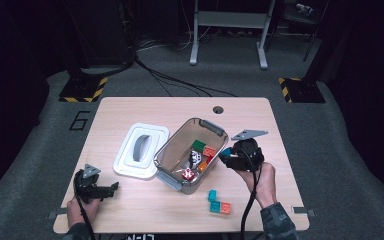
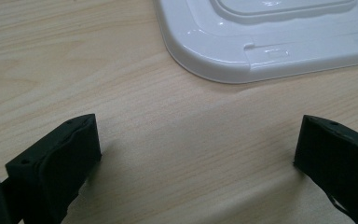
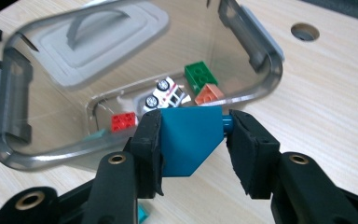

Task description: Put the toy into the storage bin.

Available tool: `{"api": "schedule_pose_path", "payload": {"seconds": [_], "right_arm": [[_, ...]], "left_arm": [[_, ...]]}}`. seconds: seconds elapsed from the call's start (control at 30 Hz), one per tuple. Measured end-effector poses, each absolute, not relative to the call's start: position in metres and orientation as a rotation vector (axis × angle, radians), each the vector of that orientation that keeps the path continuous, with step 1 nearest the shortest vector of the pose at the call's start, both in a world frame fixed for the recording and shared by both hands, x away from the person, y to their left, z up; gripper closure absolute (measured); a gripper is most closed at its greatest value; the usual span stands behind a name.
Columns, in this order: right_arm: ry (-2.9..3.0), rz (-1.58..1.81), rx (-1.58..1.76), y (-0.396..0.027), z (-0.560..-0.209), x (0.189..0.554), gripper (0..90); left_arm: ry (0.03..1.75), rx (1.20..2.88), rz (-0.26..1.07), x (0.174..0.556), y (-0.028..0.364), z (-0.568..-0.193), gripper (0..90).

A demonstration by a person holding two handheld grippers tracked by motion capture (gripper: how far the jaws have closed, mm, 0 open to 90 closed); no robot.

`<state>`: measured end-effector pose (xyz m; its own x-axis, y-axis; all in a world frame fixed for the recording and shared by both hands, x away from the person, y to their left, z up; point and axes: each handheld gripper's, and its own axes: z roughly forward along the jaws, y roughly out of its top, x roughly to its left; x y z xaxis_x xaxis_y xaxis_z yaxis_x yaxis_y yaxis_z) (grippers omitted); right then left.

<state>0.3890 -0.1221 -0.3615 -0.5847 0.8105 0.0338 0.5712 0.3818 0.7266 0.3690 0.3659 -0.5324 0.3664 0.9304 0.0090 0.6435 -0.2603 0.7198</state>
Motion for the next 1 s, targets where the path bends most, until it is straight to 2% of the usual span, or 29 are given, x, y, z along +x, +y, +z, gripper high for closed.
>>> {"api": "schedule_pose_path", "payload": {"seconds": [0.4,1.0], "right_arm": [[2.368,1.061,1.111,-0.088,-0.348,0.401,56.5],[2.546,0.951,1.064,-0.056,-0.373,0.411,56.4]], "left_arm": [[1.356,1.999,0.587,0.369,0.366,-0.533,0.0],[1.356,2.001,0.587,0.369,0.366,-0.532,0.0]]}}
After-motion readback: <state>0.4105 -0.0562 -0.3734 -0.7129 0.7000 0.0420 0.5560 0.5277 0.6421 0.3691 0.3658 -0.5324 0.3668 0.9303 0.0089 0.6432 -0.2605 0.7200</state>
